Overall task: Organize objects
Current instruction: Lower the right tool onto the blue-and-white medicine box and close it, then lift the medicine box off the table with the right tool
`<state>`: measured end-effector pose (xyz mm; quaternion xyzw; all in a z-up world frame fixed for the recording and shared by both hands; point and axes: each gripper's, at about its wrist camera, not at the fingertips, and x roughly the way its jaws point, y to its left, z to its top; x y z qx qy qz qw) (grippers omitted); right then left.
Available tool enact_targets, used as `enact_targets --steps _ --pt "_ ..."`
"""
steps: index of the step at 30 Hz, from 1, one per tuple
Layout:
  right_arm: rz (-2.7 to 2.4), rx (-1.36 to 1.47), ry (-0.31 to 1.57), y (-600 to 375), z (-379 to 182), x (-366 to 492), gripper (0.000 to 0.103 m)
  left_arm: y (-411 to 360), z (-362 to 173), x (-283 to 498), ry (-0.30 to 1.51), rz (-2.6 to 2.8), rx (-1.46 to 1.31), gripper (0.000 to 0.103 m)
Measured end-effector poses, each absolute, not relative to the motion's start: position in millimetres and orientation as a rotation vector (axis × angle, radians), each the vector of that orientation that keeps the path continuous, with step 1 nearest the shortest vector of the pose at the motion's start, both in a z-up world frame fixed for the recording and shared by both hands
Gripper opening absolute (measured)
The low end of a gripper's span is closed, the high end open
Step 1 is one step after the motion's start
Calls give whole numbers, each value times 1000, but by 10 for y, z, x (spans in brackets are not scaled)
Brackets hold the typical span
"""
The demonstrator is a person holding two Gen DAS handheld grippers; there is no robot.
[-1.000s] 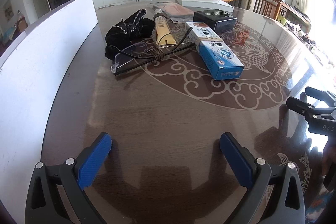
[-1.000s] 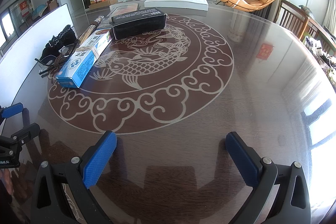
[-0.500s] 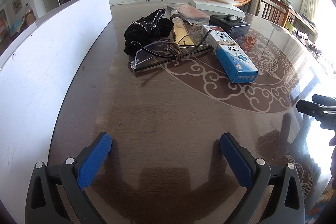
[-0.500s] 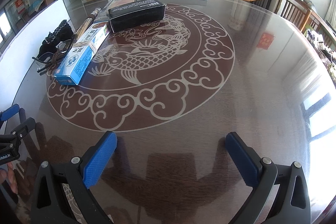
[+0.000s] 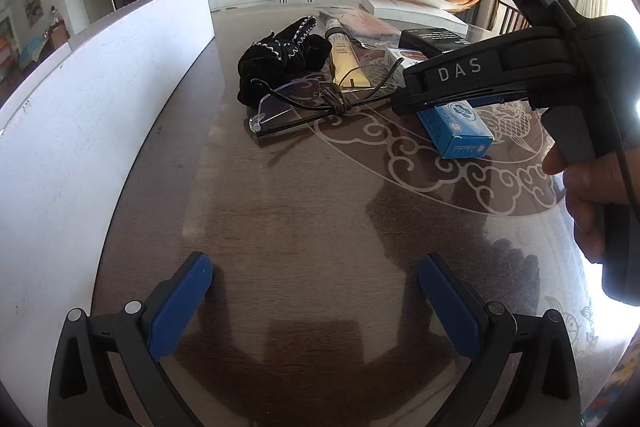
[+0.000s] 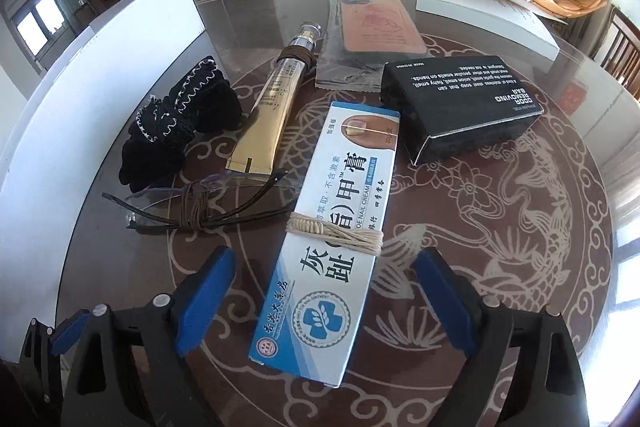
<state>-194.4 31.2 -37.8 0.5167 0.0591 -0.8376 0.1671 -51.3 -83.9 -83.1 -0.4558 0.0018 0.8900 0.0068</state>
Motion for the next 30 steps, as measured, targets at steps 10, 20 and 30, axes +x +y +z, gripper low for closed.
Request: enact_targets --steps 10,20,30 --pt "-2476 1417 121 1248 -284 -1168 44 -832 -833 -527 6 2784 -1426 103" --pt "-2735 1473 45 2344 -404 -770 73 -834 -834 -530 6 2784 -1425 103" --pt "-2743 1418 62 2241 -507 -847 103 -835 -834 -538 6 2785 -1425 103"
